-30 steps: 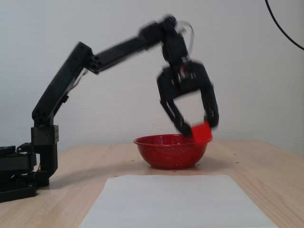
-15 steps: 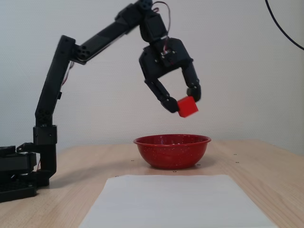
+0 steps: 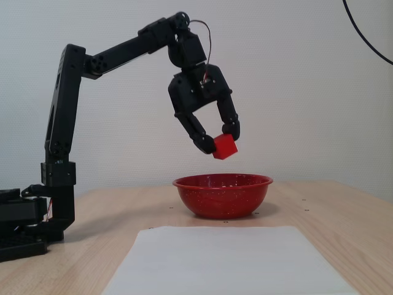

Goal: Grasp the red cube and put it in the red bowl.

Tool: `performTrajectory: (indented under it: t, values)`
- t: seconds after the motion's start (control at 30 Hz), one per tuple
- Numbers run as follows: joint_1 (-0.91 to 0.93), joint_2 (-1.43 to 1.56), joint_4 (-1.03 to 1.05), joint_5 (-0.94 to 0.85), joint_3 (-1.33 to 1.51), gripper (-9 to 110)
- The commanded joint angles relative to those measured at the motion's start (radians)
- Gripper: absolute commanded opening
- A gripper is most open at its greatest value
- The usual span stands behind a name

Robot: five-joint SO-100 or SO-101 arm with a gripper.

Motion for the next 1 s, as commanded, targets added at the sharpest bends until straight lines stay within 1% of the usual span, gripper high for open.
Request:
performTrajectory:
  t: [0.0,0.07,0.17,0.33,0.47,0.57,0.67,0.73,0.97]
  values:
    - [0.005,0.104,-0.041,0.031,-0.018,14]
    - [0.003,0.094,-0.054,0.048,0.006,19]
    - [-0.003,0.081,-0.055,0.061,0.018,24]
    - [-0.011,0.074,-0.057,0.066,0.015,26]
    - [-0.014,0.075,-0.054,0.058,-0.006,23]
    - [-0.017,0.081,-0.048,0.051,-0.023,18]
    - [-0.025,0.091,-0.04,0.038,-0.034,11]
    - [-0.032,0.101,-0.035,0.021,-0.035,1]
    - [-0.054,0.135,0.003,0.011,-0.035,0]
